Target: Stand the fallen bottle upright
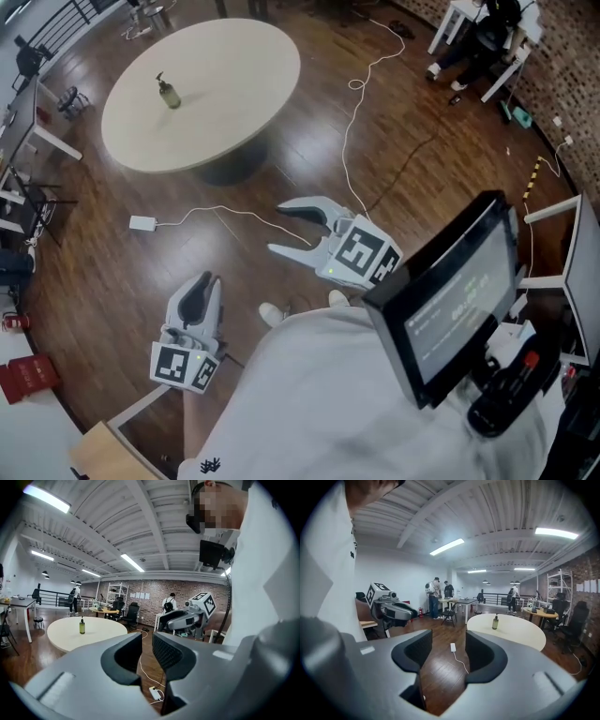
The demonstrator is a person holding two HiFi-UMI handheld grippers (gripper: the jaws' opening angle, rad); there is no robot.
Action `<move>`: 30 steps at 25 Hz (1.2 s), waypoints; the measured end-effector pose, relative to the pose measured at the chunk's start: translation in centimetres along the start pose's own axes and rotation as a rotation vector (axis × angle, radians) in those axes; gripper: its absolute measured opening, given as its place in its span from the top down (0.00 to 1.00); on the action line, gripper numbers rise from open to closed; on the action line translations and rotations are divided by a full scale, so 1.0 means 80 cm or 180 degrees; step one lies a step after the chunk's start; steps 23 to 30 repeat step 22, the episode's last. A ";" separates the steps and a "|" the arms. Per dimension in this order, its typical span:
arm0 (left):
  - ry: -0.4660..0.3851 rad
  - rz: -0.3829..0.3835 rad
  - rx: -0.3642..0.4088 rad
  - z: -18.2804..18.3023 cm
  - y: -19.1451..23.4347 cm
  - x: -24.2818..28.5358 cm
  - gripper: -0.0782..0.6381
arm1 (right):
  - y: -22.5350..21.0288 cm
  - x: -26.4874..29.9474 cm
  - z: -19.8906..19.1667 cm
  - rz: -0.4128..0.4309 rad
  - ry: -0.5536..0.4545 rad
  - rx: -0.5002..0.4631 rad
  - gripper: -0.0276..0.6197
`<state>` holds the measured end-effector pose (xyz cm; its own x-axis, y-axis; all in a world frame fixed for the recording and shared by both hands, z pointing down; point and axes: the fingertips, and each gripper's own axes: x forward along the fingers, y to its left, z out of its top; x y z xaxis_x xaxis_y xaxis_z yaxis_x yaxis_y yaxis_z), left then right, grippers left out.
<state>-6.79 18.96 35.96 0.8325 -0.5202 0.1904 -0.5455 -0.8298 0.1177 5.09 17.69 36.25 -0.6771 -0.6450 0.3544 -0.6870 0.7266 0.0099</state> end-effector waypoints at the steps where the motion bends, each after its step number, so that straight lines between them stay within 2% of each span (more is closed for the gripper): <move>1: -0.0011 0.0005 0.0010 0.002 -0.011 0.007 0.79 | -0.002 -0.010 -0.003 0.0006 -0.0003 -0.0055 0.61; 4: 0.0010 0.0048 0.0035 -0.001 -0.046 0.021 0.80 | -0.005 -0.035 -0.019 0.0063 -0.0018 -0.0229 0.61; 8: 0.0038 0.0095 0.0063 -0.004 -0.083 0.032 0.79 | -0.010 -0.062 -0.029 0.0105 -0.0053 -0.0156 0.62; 12: 0.0046 0.0180 0.0061 -0.007 -0.102 0.033 0.79 | -0.012 -0.076 -0.037 0.0164 -0.0049 -0.0233 0.63; 16: 0.0043 0.0229 0.0058 -0.010 -0.102 0.029 0.79 | -0.013 -0.077 -0.039 0.0178 -0.0028 -0.0220 0.64; 22: -0.0005 0.0233 0.0030 -0.006 -0.083 0.014 0.79 | -0.009 -0.055 -0.031 0.0182 -0.0031 -0.0373 0.65; 30: -0.0005 0.0233 0.0030 -0.006 -0.083 0.014 0.79 | -0.009 -0.055 -0.031 0.0182 -0.0031 -0.0373 0.65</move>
